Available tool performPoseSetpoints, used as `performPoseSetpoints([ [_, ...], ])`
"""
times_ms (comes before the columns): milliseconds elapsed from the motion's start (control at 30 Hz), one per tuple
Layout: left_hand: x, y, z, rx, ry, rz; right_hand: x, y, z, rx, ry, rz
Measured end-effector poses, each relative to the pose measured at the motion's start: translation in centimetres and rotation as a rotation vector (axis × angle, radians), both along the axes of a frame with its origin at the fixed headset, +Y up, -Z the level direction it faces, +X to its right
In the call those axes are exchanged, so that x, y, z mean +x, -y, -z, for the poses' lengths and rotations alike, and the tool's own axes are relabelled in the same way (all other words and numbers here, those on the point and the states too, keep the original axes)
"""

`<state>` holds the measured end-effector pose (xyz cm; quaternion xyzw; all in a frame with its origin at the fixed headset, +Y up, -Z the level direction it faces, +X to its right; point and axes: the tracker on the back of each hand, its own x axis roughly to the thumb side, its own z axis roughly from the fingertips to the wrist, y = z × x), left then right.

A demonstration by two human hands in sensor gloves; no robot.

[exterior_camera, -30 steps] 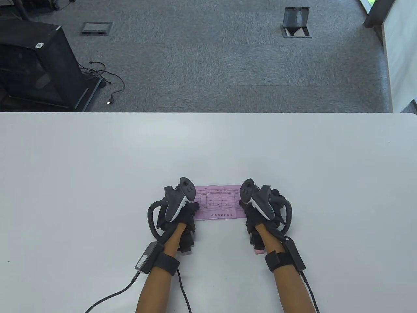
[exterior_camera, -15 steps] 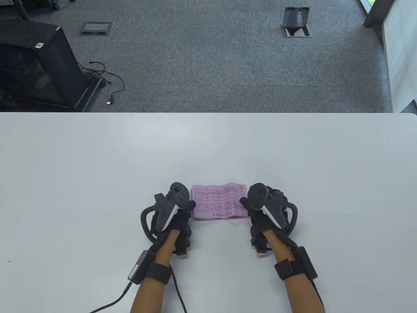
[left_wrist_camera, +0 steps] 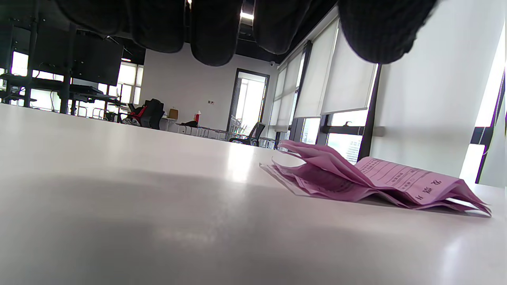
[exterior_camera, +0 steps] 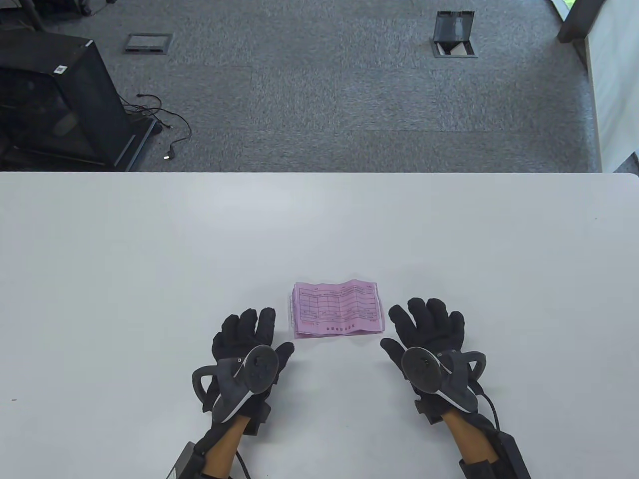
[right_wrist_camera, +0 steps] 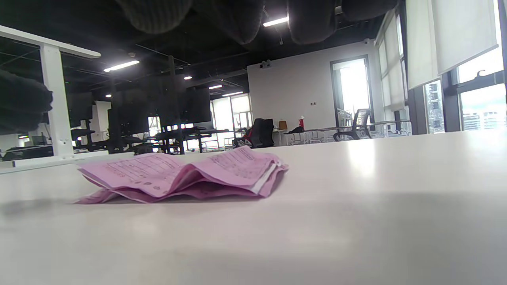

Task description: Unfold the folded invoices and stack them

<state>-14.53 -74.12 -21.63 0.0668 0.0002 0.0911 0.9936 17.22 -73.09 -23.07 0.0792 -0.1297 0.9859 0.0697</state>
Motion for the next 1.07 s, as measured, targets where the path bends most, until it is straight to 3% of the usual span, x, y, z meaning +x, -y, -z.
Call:
performPoseSetpoints([
  [267, -0.4, 1.1, 0.1, -0.101, 0.007, 0.001, 1.0, 1.0, 0.2, -0.036, 0.037, -0.066],
  [1067, -0.6, 1.2, -0.4, -0.117, 0.026, -0.001, 1.1, 1.2, -0.4, -0.069, 0.068, -0.096],
])
